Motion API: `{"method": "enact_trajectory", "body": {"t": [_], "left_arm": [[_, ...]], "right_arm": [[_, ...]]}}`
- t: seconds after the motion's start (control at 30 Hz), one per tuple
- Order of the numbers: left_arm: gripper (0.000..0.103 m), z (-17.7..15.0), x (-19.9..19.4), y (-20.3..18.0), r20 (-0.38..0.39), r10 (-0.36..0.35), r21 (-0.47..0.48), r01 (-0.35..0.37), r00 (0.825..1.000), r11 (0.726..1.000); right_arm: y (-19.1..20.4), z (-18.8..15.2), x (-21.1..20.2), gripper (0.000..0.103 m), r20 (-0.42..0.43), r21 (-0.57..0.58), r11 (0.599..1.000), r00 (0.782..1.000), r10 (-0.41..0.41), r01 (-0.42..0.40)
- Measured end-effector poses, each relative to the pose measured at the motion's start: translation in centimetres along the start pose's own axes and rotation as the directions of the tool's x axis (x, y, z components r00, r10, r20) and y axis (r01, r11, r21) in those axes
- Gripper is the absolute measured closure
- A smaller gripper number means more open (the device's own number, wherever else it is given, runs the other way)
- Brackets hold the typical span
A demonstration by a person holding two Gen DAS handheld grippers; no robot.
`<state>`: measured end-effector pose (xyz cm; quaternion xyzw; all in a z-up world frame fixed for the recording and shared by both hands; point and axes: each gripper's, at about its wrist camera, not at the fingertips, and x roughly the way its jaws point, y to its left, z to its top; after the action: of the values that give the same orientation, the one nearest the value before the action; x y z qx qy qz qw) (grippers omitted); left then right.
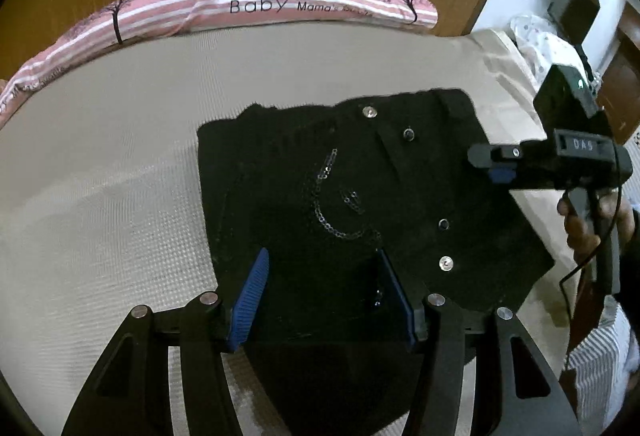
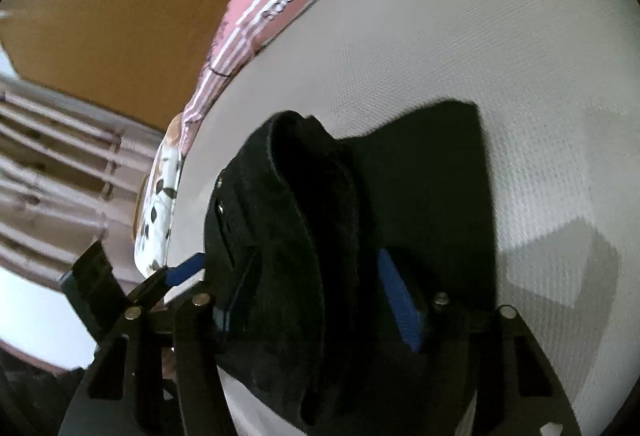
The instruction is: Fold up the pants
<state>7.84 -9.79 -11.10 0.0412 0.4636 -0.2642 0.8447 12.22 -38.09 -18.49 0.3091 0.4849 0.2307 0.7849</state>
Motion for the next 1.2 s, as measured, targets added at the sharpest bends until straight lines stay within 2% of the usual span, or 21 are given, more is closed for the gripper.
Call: {"method": "enact_trajectory", "body": {"t": [0.03, 0.17, 0.27, 0.53, 0.6, 0.67, 0.8, 0.97, 1.07, 1.2], "left_arm": [[0.045, -0.1, 0.1, -0.1, 0.002, 0.003, 0.002, -0.003, 1.0, 1.0], [0.044, -0.5, 0.2, 0.0, 0.011, -0.008, -0.001, 0.008, 1.0, 1.0], [0.043, -0.3, 0.3, 0.0, 0.014, -0.012, 0.003, 0.012, 1.0, 1.0], [0.04, 0.4, 0.5, 0.0, 0.016, -0.013, -0.004, 0.013, 1.0, 1.0], [0.04, 0.6, 0.0, 0.3, 0.02, -0.015, -0.024, 0.015, 1.0, 1.0], [0.04, 1.0, -0.7, 0.7, 0.043, -0.01, -0.044, 0.012, 0.999, 0.999], [0.04, 2.0, -2.1, 1.0, 0.098, 0.007, -0.056, -0.001, 0.995, 0.998], [0.04, 2.9, -2.6, 0.5, 0.119, -0.004, -0.041, 0.009, 0.993, 0.999], [0.04, 2.9, -2.4, -0.2, 0.116, -0.023, -0.021, 0.025, 0.993, 0.999], [0.04, 2.4, -1.1, -1.5, 0.066, -0.047, 0.019, 0.046, 0.997, 0.999]], "right_arm": [[0.1, 0.2, 0.2, 0.047, -0.001, -0.011, 1.0, 1.0, 0.002, -0.002], [0.2, 0.5, 0.6, 0.066, -0.009, -0.027, 0.999, 1.0, 0.022, -0.023], [0.2, 0.5, 0.7, 0.074, -0.006, -0.014, 0.999, 0.999, 0.05, -0.05], [0.3, 0.5, 1.4, 0.074, 0.018, 0.035, 0.999, 0.999, 0.036, -0.037], [0.8, 0.3, 1.2, 0.087, 0.03, 0.041, 0.999, 0.999, 0.032, -0.033], [1.7, -0.1, 0.3, 0.091, 0.062, 0.058, 0.998, 0.998, 0.019, -0.023], [4.5, -0.7, -1.5, 0.093, 0.122, 0.046, 0.999, 0.993, 0.002, -0.008], [6.8, -1.1, -5.0, 0.093, 0.214, 0.038, 0.999, 0.976, -0.042, 0.035], [5.1, -1.5, -6.2, 0.093, 0.236, 0.099, 0.993, 0.968, -0.081, 0.059], [0.7, -2.4, -6.0, 0.094, 0.22, 0.2, 0.971, 0.96, -0.171, 0.128]]}}
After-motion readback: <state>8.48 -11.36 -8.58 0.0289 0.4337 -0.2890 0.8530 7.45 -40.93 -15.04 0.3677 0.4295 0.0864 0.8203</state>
